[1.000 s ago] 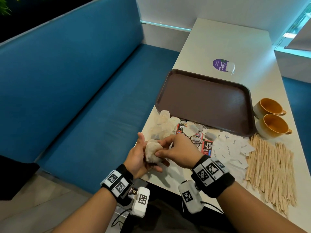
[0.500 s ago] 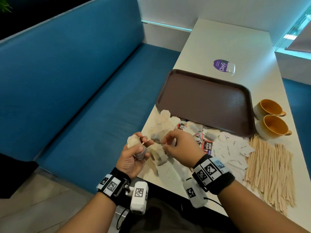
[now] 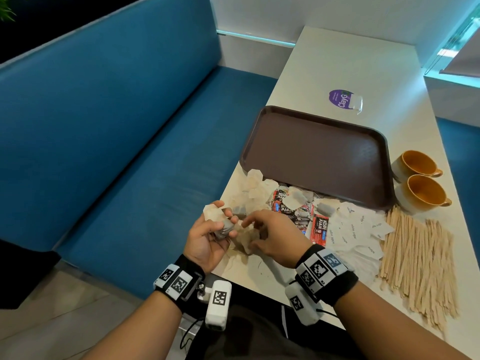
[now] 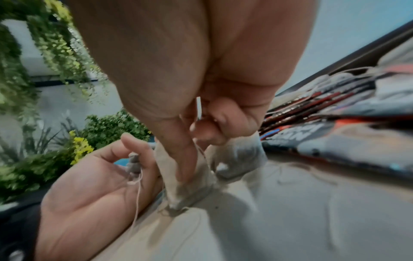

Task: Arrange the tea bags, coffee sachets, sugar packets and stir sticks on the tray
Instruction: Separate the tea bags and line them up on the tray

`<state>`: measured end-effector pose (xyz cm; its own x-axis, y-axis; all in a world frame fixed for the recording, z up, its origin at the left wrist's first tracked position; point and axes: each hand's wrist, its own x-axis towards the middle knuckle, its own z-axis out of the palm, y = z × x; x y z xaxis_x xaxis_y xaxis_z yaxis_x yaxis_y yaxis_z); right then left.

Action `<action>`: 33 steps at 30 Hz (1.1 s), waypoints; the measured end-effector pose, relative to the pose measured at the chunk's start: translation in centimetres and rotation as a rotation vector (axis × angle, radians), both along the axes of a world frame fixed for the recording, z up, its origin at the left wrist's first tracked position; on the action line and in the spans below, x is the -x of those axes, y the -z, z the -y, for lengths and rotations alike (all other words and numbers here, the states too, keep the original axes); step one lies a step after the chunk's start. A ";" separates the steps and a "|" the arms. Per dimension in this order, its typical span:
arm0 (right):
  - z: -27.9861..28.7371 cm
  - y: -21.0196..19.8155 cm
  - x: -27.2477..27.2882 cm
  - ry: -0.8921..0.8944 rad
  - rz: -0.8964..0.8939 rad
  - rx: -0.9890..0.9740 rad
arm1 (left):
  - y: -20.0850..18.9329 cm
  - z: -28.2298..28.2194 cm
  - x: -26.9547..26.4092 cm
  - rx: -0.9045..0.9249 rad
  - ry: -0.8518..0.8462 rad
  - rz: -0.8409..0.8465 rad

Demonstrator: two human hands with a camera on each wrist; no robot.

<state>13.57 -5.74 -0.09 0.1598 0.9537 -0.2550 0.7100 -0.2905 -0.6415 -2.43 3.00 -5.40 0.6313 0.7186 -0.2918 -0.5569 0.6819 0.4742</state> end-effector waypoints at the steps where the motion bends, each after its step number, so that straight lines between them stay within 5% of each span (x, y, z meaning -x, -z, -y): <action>1: 0.3 0.0 -0.2 0.021 -0.015 -0.016 | 0.0 0.0 -0.1 -0.009 0.000 -0.013; 13: 0.7 -1.7 -1.6 0.037 -0.226 0.035 | 0.2 -0.3 0.3 0.041 0.020 0.034; 25: -4.1 0.4 1.4 -0.120 0.199 0.144 | 0.0 -0.2 0.4 0.053 -0.015 0.060; 33: -2.1 0.0 0.3 -0.030 0.074 0.098 | 0.2 -0.3 0.3 0.045 0.010 0.059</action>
